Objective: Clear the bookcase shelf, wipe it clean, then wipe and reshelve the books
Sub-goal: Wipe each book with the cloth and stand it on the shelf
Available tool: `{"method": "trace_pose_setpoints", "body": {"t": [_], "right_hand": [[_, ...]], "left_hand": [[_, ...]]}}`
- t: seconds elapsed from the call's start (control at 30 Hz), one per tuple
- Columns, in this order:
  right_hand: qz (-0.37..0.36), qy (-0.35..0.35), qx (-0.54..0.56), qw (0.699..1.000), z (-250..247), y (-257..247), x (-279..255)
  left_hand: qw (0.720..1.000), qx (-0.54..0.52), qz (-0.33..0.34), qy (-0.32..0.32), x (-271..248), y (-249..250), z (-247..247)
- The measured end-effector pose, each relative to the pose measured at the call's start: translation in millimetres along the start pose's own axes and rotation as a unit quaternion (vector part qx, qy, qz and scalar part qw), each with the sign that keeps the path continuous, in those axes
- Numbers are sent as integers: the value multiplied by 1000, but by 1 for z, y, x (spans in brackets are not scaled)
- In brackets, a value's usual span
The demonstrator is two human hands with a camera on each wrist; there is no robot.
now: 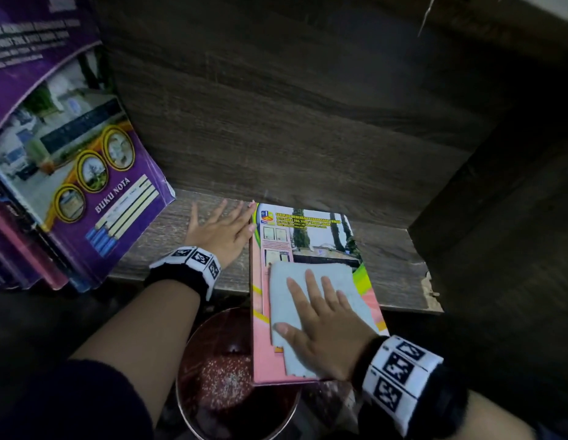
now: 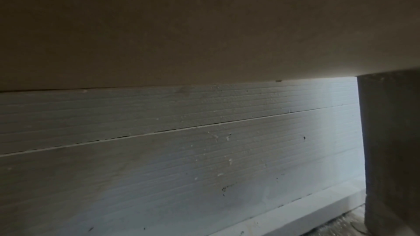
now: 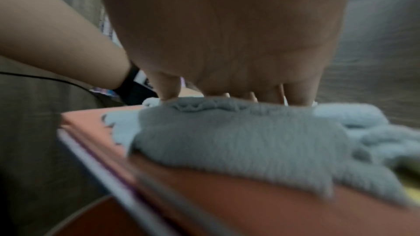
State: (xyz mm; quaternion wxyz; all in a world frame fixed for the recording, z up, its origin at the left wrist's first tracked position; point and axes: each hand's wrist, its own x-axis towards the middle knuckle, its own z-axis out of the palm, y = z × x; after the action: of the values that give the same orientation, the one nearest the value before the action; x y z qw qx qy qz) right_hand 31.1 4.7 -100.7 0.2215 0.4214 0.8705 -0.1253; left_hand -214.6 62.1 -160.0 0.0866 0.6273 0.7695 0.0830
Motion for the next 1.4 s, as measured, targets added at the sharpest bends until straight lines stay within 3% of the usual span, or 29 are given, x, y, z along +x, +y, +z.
{"method": "trace_pose_setpoints", "body": {"t": [0.13,0.33,0.4,0.5,0.57,0.63,0.83,1.03,1.23,1.3,1.4], "right_hand": [[60,-23,-4,998,-11,35,1],[153,32,-36,987,-40,76,60],[146,16,-10,989,-53,77,81],[145,72,-27,986,-59,60,103],[107,65,-5,992,-58,42,109],[72,30,4,997,-56,22,100],[33,28,-11,999,-18,-13,35],[26,-12,-43,999,8,17,-17],[92,-27,12,995,-7,61,1],[93,-19,11,995,-10,56,12],[34,4,-14,999,-8,23,12]], "left_hand": [[1000,3,2,-6,0,0,0],[1000,5,1,-8,0,0,-1],[1000,6,1,-7,0,-1,0],[1000,-2,4,-6,1,-1,0],[1000,-6,4,-4,1,-1,0],[1000,-8,3,-2,1,-1,0],[1000,-5,3,1,1,-2,2],[1000,-5,3,-2,2,-3,2],[1000,-2,2,-3,1,-1,1],[1000,-1,2,-4,1,-2,1],[1000,-3,-2,-2,1,-2,1]]}}
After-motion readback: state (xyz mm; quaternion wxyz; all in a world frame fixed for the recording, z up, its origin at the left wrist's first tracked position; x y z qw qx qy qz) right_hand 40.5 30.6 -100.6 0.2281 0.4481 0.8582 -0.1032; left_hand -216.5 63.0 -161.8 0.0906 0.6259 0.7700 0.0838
